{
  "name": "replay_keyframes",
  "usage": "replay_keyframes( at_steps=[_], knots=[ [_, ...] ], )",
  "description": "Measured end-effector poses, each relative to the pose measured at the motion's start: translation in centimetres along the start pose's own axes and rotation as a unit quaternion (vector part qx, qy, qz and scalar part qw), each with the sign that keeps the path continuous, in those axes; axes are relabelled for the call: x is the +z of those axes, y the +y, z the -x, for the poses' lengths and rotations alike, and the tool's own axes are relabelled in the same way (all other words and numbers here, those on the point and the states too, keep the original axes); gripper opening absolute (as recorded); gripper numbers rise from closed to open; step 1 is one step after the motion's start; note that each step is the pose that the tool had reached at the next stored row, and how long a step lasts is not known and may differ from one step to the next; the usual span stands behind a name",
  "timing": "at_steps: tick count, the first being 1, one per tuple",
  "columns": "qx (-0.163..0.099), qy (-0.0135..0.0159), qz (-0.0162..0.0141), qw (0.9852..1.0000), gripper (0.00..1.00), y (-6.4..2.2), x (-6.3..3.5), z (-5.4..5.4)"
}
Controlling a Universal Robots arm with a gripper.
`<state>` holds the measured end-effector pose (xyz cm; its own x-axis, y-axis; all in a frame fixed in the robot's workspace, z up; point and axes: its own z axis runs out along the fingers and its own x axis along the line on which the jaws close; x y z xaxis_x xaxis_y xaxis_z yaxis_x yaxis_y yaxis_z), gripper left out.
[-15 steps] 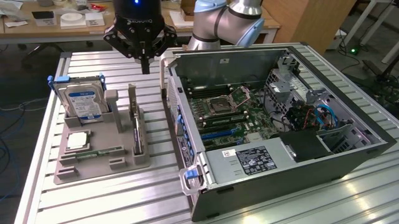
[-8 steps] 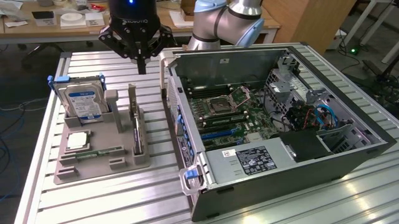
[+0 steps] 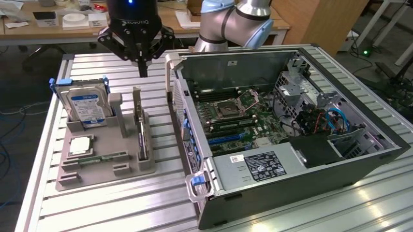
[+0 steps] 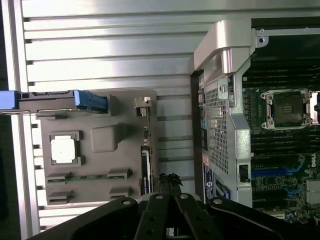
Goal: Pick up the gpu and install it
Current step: 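Reach for the gpu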
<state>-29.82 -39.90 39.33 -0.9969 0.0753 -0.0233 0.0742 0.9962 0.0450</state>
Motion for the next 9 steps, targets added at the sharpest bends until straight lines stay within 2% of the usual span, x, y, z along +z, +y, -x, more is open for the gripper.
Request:
replay_keyframes(
  at_steps=[9],
  knots=[
    [0.000,0.0000,0.0000,1.0000,0.10,-0.05,-0.02,-0.67]
  ],
)
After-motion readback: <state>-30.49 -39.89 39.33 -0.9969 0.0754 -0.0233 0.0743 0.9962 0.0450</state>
